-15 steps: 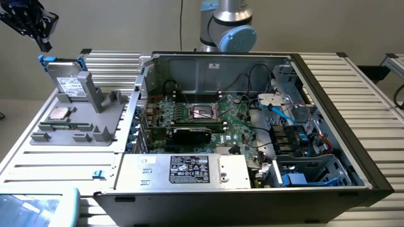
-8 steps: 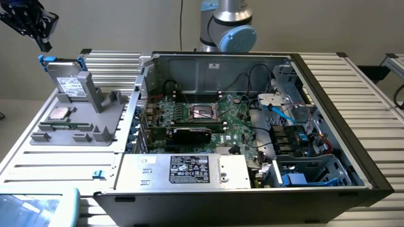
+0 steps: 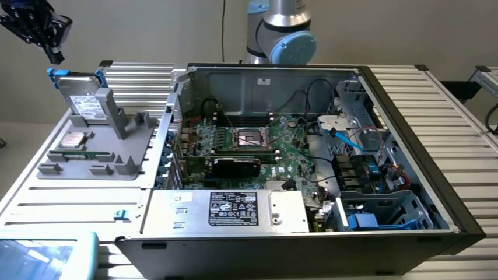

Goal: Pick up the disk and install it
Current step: 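Pick up the disk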

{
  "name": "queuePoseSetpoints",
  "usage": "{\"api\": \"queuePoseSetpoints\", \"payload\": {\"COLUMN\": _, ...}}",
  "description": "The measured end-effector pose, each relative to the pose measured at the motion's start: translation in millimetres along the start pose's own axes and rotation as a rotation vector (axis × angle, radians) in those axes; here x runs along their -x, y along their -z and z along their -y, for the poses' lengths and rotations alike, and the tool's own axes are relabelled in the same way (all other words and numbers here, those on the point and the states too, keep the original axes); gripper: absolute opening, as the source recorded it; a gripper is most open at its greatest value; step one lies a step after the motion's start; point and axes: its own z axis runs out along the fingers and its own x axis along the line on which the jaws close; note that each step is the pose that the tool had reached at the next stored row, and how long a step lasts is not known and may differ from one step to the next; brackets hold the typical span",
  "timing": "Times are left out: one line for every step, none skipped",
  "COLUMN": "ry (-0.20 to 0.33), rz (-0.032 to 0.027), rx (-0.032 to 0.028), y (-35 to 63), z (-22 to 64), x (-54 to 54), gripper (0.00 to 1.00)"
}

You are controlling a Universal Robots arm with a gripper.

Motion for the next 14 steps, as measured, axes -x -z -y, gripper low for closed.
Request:
{"api": "queuePoseSetpoints", "payload": {"ry": -0.017, "rz": 0.0008, "rx": 0.0006, "y": 0.0, "z": 0.0, "x": 0.0, "gripper": 0.11}}
{"api": "queuePoseSetpoints", "payload": {"ry": -0.033, "rz": 0.0015, "rx": 0.0012, "y": 0.0, "z": 0.0, "x": 0.0, "gripper": 0.11}}
{"api": "queuePoseSetpoints", "payload": {"ry": -0.049, "rz": 0.0023, "rx": 0.0019, "y": -0.1, "z": 0.0, "x": 0.0, "gripper": 0.11}}
{"api": "queuePoseSetpoints", "payload": {"ry": -0.066, "rz": 0.0031, "rx": 0.0026, "y": -0.1, "z": 0.0, "x": 0.0, "gripper": 0.11}}
{"api": "queuePoseSetpoints", "payload": {"ry": -0.084, "rz": 0.0038, "rx": 0.0032, "y": -0.1, "z": 0.0, "x": 0.0, "gripper": 0.11}}
{"api": "queuePoseSetpoints", "payload": {"ry": -0.099, "rz": 0.0045, "rx": 0.0038, "y": -0.1, "z": 0.0, "x": 0.0, "gripper": 0.11}}
{"api": "queuePoseSetpoints", "payload": {"ry": -0.116, "rz": 0.0054, "rx": 0.0044, "y": -0.2, "z": 0.0, "x": 0.0, "gripper": 0.11}}
{"api": "queuePoseSetpoints", "payload": {"ry": -0.132, "rz": 0.0061, "rx": 0.005, "y": -0.2, "z": 0.0, "x": 0.0, "gripper": 0.11}}
{"api": "queuePoseSetpoints", "payload": {"ry": -0.149, "rz": 0.0068, "rx": 0.0057, "y": -0.2, "z": 0.0, "x": 0.0, "gripper": 0.11}}
{"api": "queuePoseSetpoints", "payload": {"ry": -0.165, "rz": 0.0075, "rx": 0.0063, "y": -0.2, "z": 0.0, "x": 0.0, "gripper": 0.11}}
{"api": "queuePoseSetpoints", "payload": {"ry": -0.181, "rz": 0.0083, "rx": 0.0069, "y": -0.2, "z": 0.0, "x": 0.0, "gripper": 0.11}}
{"api": "queuePoseSetpoints", "payload": {"ry": -0.198, "rz": 0.0091, "rx": 0.0076, "y": -0.3, "z": 0.0, "x": 0.0, "gripper": 0.11}}
{"api": "queuePoseSetpoints", "payload": {"ry": -0.214, "rz": 0.0098, "rx": 0.0082, "y": -0.4, "z": 0.0, "x": 0.1, "gripper": 0.11}}
{"api": "queuePoseSetpoints", "payload": {"ry": -0.23, "rz": 0.0105, "rx": 0.0087, "y": -0.5, "z": 0.0, "x": 0.0, "gripper": 0.11}}
